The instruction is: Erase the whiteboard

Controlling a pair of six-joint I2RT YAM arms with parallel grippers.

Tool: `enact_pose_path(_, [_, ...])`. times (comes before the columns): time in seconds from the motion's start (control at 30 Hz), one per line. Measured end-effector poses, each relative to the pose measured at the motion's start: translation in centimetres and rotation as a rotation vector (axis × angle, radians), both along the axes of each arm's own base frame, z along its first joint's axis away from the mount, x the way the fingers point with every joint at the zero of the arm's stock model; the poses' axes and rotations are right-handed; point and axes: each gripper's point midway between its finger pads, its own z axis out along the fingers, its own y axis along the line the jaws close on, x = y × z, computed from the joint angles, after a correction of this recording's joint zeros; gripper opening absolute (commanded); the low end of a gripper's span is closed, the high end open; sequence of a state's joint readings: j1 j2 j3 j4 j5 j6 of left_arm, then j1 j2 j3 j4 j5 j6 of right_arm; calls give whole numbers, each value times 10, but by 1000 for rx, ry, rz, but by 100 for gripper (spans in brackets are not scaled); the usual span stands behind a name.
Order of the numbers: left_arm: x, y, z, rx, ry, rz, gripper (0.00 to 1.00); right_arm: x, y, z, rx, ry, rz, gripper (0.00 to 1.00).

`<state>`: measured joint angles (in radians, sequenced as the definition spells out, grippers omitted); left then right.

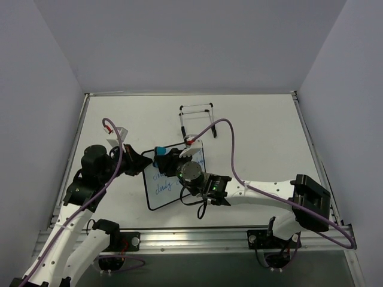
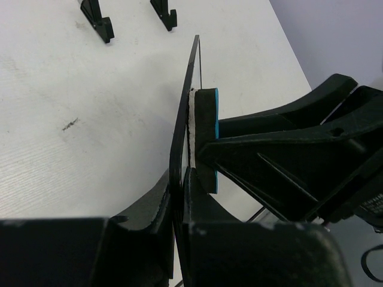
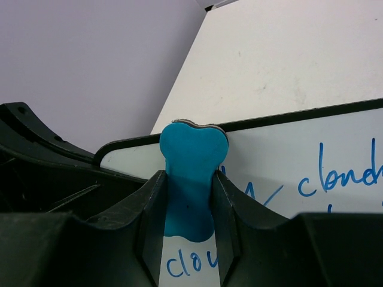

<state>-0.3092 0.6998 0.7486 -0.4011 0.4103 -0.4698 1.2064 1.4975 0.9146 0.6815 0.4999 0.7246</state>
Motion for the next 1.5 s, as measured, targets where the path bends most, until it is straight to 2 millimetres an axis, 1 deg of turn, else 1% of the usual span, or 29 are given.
enact_pose_path(0.07, [-1, -1, 0, -1, -1, -5, 2, 2, -7, -4, 38, 13, 17, 0])
enact_pose_path(0.2, [-2, -3, 1, 0, -7, -12, 2, 17, -41, -31, 46, 58, -18, 0])
enact_pose_path(0.27, [-2, -3, 1, 1, -6, -7, 2, 19, -52, -45, 43, 80, -30, 0])
enact_pose_path(0.33, [-1, -2, 0, 0, 1, 2, 2, 21, -56, -51, 51, 90, -35, 0])
enact_pose_path(0.43, [-1, -2, 0, -4, 5, 5, 2, 20, -55, -51, 72, 87, -31, 0])
enact_pose_path(0.57, [0, 0, -1, -3, 10, 18, 2, 21, -50, -49, 58, 78, -28, 0])
enact_pose_path(0.63, [2, 1, -1, 1, 8, 31, 2, 22, -42, -44, 29, 64, -32, 0])
enact_pose_path(0.7, [3, 3, 0, 4, 3, 43, 2, 15, -23, -29, 23, 41, -9, 0])
enact_pose_path(0.73, [3, 3, 0, 4, 1, 44, 2, 6, -8, -15, 37, 23, 20, 0])
enact_pose_path(0.8, [2, 2, 1, 3, -6, 32, 2, -15, 15, 6, 59, -8, 73, 0])
enact_pose_path(0.87, [-1, 2, 2, 12, -16, 21, 2, -18, 16, 6, 41, -13, 55, 0])
enact_pose_path(1.03, [0, 2, 2, 17, -19, 18, 2, -15, 12, 1, 74, 8, 42, 0])
enact_pose_path(1.1, [0, 2, 1, 17, -19, 15, 2, -11, 6, -4, 105, 20, 39, 0])
enact_pose_path(1.17, [1, 1, 1, 17, -16, 15, 2, -8, -4, -15, 117, 38, 41, 0])
enact_pose_path(1.3, [3, 3, 0, 18, -10, 29, 2, 11, -35, -46, 127, 79, -7, 0])
enact_pose_path(1.4, [3, 3, 0, 17, -10, 33, 2, 21, -55, -64, 120, 106, -52, 0])
enact_pose_path(1.43, [3, 3, 0, 16, -11, 33, 2, 22, -60, -68, 118, 114, -62, 0])
enact_pose_path(1.5, [3, 2, 1, 15, -14, 29, 2, 23, -63, -70, 115, 119, -67, 0])
